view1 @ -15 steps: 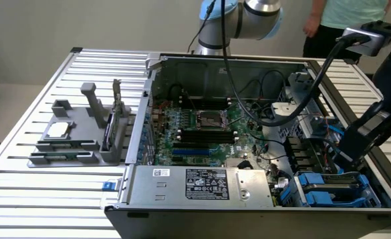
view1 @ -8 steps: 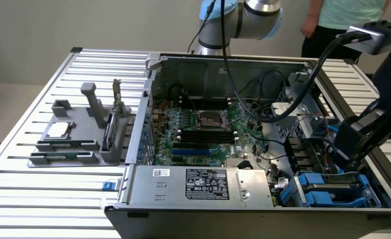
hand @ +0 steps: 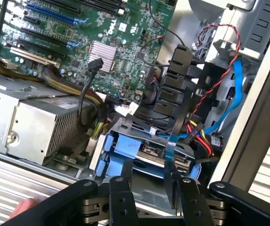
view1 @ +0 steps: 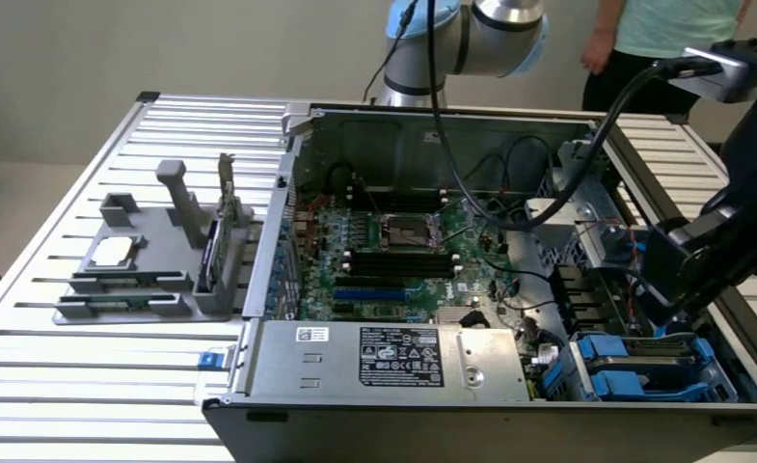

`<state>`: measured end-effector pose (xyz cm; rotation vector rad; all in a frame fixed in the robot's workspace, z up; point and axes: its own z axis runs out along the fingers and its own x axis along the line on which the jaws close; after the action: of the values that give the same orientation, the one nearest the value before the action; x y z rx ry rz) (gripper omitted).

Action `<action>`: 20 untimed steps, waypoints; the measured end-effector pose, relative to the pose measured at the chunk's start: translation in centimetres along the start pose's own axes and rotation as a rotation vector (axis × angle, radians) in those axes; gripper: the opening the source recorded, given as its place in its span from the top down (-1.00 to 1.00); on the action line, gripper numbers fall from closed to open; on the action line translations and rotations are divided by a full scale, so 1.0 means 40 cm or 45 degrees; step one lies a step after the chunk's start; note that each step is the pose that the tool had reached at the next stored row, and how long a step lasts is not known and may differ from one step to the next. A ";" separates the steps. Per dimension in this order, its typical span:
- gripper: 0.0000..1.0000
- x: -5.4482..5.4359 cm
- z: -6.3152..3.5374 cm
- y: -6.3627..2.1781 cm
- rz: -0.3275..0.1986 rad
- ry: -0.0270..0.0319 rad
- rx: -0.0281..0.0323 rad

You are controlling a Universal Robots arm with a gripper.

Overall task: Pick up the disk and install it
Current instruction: 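Insert the first disk wire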

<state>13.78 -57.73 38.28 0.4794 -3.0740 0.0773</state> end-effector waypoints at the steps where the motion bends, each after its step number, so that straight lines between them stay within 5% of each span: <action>1: 0.18 0.000 0.000 0.000 0.016 0.0006 -0.0005; 8: 0.18 -0.001 -0.006 0.002 0.086 -0.0054 -0.0003; 20: 0.18 -0.001 -0.031 0.005 0.236 -0.0476 0.0083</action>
<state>13.78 -57.46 39.51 0.1971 -3.1474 0.0834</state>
